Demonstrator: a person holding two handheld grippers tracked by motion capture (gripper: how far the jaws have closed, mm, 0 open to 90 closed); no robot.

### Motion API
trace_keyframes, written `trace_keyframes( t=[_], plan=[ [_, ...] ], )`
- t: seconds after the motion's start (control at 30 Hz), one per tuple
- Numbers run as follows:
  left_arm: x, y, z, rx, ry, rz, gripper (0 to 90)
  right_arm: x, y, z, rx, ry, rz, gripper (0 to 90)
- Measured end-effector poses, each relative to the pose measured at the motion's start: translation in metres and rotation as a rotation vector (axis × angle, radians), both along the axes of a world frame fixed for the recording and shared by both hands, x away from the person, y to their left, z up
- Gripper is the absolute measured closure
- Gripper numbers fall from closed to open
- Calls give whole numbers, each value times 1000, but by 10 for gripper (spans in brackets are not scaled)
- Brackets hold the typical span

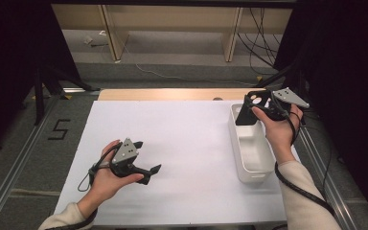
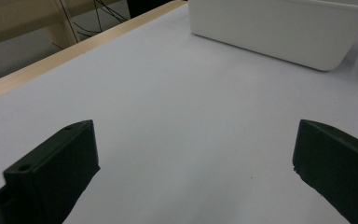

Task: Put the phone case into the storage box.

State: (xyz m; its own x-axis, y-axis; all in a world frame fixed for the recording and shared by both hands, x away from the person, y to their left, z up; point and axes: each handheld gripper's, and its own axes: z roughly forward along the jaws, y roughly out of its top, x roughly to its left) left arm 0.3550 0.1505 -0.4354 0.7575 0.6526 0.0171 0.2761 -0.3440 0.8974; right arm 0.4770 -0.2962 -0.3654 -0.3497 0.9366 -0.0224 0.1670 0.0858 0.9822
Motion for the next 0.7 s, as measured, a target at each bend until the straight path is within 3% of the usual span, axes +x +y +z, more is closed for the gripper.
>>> trace_keyframes(
  t=[0.7],
  plan=[
    [0, 0, 0, -1, 1, -2, 0, 6, 2, -1, -4, 5, -4, 155]
  ],
)
